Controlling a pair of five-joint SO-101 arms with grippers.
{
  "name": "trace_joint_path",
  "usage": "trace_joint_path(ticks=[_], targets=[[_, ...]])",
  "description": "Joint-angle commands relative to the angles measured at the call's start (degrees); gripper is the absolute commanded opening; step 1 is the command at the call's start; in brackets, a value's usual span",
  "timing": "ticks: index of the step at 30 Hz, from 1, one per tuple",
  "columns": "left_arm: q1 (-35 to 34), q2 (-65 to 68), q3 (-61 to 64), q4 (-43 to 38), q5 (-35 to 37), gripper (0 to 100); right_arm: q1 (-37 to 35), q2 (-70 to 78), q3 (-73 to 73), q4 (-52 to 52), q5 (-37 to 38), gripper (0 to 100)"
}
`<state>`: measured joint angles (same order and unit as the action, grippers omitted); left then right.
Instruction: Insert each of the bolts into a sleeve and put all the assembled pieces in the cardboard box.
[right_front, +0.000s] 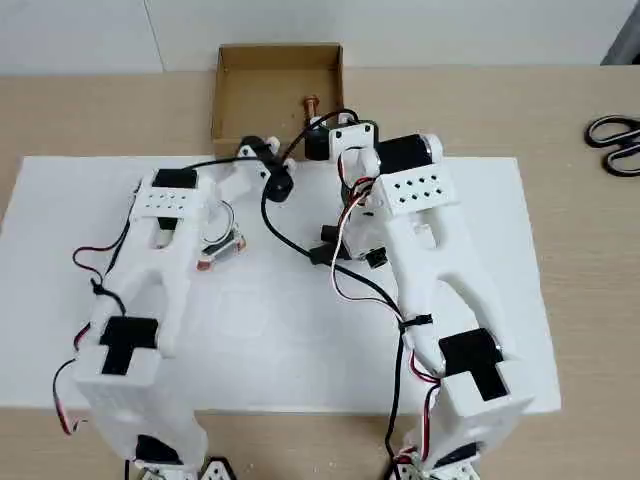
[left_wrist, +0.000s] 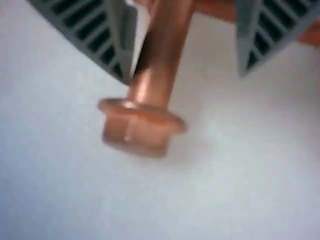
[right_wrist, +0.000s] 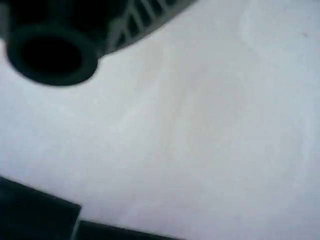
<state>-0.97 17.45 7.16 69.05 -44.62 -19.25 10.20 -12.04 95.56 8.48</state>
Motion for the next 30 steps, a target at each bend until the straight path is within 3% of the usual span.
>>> trace_joint_path(ticks=[1, 12, 19, 30], targets=[[0.2, 0.8, -2.4, -1.3, -0.4, 12, 0.4, -3.5, -0.3, 0.2, 0.4, 0.4], [1.3, 1.4, -4.0, -1.1, -0.1, 11, 0.4, -3.5, -0.3, 0.0, 0.4, 0.4], [3.0, 1.4, -4.0, -1.1, 0.0, 1, 0.4, -3.5, -0.3, 0.0, 0.4, 0.4], [3.5, 0.9, -5.4, -0.3, 3.4, 1, 0.4, -3.5, -0.3, 0.0, 0.3, 0.4]])
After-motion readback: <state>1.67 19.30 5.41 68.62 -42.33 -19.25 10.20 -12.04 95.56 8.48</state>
